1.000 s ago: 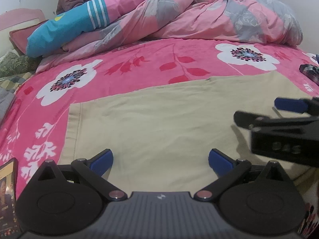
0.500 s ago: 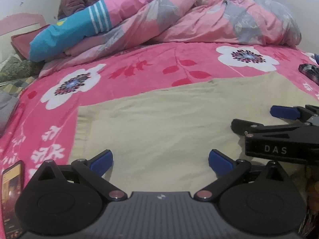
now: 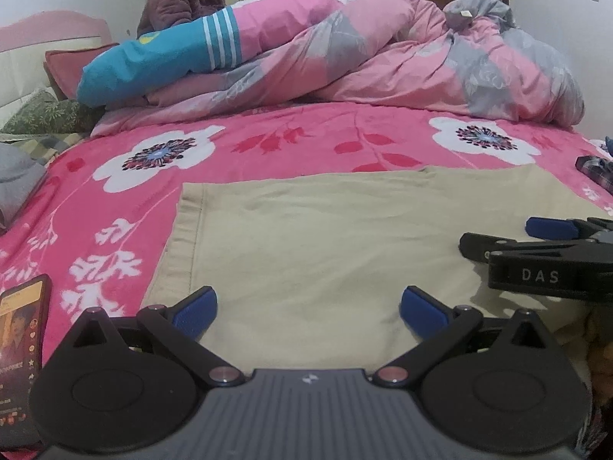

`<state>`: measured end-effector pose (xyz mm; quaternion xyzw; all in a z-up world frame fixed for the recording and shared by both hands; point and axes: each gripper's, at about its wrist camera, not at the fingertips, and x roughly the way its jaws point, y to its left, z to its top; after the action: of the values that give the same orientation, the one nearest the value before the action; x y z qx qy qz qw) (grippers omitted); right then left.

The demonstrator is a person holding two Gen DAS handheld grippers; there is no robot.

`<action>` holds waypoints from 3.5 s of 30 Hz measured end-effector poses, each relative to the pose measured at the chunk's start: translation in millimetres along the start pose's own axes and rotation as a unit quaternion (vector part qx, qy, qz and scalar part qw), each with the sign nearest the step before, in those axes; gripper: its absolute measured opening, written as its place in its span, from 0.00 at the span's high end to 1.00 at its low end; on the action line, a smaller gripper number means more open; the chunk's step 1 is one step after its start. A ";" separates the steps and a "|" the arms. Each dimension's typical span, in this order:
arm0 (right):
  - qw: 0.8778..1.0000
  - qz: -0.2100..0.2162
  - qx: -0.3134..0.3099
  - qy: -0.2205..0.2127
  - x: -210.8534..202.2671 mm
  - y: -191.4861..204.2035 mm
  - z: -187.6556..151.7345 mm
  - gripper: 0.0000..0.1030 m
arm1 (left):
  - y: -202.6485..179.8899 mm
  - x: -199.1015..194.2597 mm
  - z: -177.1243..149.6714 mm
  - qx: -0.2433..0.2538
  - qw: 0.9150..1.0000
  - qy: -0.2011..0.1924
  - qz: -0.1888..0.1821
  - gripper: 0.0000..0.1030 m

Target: Fold clothes

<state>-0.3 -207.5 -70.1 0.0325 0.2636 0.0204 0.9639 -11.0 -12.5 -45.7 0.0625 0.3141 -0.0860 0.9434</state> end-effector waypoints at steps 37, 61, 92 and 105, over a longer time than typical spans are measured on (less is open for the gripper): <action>0.999 0.012 -0.050 -0.015 -68.6 3.3 -31.4 0.11 | 12.0 -2.9 -14.7 -0.015 0.998 -0.045 -0.035 0.00; 0.999 0.026 -0.006 0.026 20.3 32.2 10.6 0.07 | 55.7 -80.9 -53.4 -0.057 0.991 -0.098 -0.069 0.00; 0.999 0.040 -0.002 0.018 21.3 29.2 7.7 0.01 | 71.4 -41.8 -74.2 -0.212 0.964 -0.054 -0.152 0.00; 0.999 0.039 -0.005 0.017 21.1 30.3 7.3 0.01 | 79.6 -25.9 -70.0 -0.250 0.952 -0.083 -0.158 0.00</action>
<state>20.9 -176.5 -72.3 0.0378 0.2786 0.0594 0.9578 -56.0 80.6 -80.6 -0.2329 0.2522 -0.1572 0.9260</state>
